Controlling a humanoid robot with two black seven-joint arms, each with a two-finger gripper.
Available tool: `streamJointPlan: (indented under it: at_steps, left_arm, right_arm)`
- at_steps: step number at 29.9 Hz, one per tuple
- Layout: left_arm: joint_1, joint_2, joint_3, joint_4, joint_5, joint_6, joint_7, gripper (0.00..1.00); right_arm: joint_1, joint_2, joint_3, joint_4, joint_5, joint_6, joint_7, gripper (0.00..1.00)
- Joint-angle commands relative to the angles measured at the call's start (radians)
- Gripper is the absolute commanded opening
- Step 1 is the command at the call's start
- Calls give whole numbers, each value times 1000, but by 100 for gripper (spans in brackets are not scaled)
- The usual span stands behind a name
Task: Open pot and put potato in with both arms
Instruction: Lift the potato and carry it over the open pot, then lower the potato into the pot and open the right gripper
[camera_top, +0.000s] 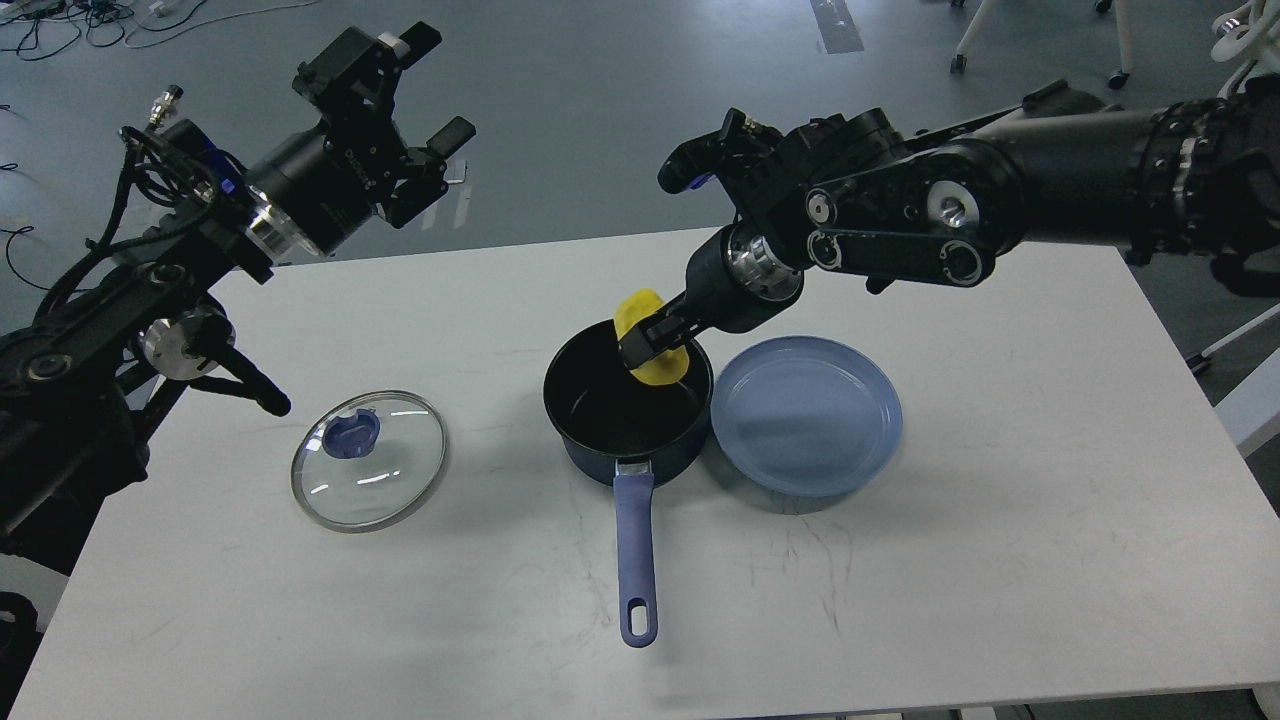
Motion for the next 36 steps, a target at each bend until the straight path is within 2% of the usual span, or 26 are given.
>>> streamJointPlan:
  at_steps: [1,4,14,36]
  left_arm:
    - [2,1,0,-1,0,0,0,98]
    - [1,1,0,0,0,0,0,98]
    - [2,4,0,-1,0,-2,0,98]
    - [4,6,0,-1,0,-12,0,98]
  right_arm:
    - [-5,11,-2,-8,-48,0,55,42]
    - [-17,11,-8,-34,-88,0,89,42]
    - [-64,11,-16,-152,-88,0,89,43]
    - [-149,11,-23,-175,-83,0,92,46]
